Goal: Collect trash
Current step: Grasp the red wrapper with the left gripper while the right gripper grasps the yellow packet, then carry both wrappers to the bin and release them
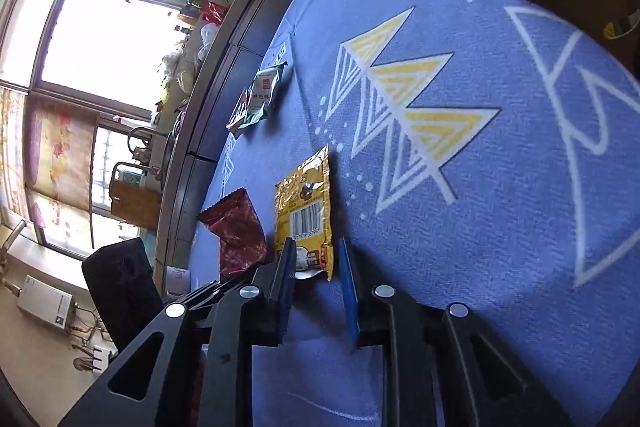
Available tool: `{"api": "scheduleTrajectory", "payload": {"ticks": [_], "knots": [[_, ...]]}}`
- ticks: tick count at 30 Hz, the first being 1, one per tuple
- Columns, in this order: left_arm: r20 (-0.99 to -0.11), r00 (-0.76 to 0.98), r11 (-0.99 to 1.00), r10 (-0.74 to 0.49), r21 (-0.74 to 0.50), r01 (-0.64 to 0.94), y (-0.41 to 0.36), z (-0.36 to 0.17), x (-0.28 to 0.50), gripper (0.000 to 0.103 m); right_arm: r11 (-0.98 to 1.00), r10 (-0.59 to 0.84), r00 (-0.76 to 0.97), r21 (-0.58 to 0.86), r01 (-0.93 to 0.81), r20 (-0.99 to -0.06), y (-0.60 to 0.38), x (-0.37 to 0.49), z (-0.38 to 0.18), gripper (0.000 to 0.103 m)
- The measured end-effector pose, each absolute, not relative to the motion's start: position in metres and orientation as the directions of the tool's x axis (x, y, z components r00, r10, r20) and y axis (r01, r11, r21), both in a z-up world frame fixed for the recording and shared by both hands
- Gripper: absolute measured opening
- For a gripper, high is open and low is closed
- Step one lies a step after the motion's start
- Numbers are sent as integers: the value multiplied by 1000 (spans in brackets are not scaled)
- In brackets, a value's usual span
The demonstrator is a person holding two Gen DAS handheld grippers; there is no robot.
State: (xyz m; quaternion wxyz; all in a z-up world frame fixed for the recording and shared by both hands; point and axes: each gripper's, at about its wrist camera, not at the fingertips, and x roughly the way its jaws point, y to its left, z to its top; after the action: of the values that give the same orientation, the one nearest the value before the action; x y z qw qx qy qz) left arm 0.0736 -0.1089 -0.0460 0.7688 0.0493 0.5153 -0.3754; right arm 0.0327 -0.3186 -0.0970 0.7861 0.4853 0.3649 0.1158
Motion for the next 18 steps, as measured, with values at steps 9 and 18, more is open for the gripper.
{"api": "scheduleTrajectory", "payload": {"ticks": [9, 18], "knots": [[-831, 178, 715, -526, -320, 622, -109, -46, 76, 4, 461, 578, 705, 877, 133, -411, -311, 46, -103, 1], [-821, 148, 630, -552, -294, 719, -176, -16, 85, 4, 484, 425, 821, 862, 151, -382, -384, 23, -78, 1]]}}
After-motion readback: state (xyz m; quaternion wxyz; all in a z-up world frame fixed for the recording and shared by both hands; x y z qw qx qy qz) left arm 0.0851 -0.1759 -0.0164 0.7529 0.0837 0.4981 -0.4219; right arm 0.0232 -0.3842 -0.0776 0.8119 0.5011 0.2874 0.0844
